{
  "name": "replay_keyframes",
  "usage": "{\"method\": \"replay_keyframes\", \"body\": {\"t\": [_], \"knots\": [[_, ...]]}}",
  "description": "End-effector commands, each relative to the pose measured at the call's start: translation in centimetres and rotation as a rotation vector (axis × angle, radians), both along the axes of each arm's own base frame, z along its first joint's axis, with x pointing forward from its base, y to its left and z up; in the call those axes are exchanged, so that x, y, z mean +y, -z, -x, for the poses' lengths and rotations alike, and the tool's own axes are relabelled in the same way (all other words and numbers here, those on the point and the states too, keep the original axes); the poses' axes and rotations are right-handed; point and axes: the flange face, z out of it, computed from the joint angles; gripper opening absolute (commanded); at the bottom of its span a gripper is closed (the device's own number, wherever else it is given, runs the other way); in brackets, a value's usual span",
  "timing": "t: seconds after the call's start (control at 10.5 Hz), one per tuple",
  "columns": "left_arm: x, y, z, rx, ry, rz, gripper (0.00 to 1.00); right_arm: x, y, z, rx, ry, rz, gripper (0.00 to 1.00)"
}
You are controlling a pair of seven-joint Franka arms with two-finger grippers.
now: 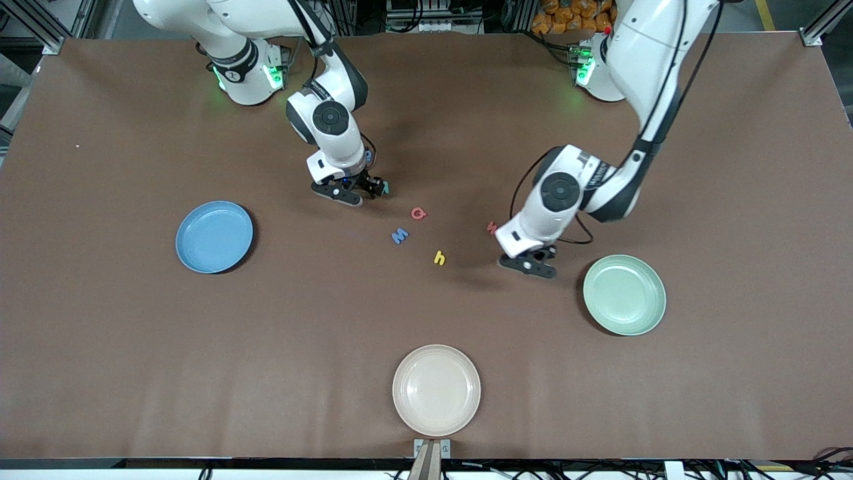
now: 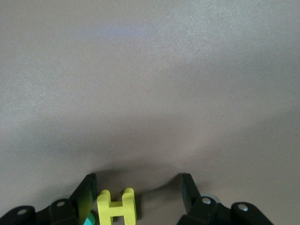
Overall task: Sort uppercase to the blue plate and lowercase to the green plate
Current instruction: 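Carry the blue m onto the green plate and open the left gripper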
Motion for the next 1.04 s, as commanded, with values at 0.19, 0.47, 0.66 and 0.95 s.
{"method": "replay_keyframes", "body": {"t": [0.19, 0.47, 0.66, 0.95], "knots": [[12.9, -4.9, -5.9, -0.032, -0.054, -0.048, 0.0, 1.4, -0.1, 0.5, -0.01, 0.001, -0.002, 0.8], [17.8, -2.6, -7.7, -0.015, -0.041, -0.092, 0.0, 2.9, -0.2, 1.7, -0.005, -0.021, -0.013, 0.78], [17.9, -2.3, -8.0, -0.015, -0.043, -0.094, 0.84, 3.0, -0.2, 1.9, -0.002, -0.026, -0.012, 0.76], [16.1, -4.3, -7.2, 0.006, -0.033, -0.102, 1.0, 3.0, -0.3, 1.8, -0.003, -0.038, -0.013, 0.58]]}}
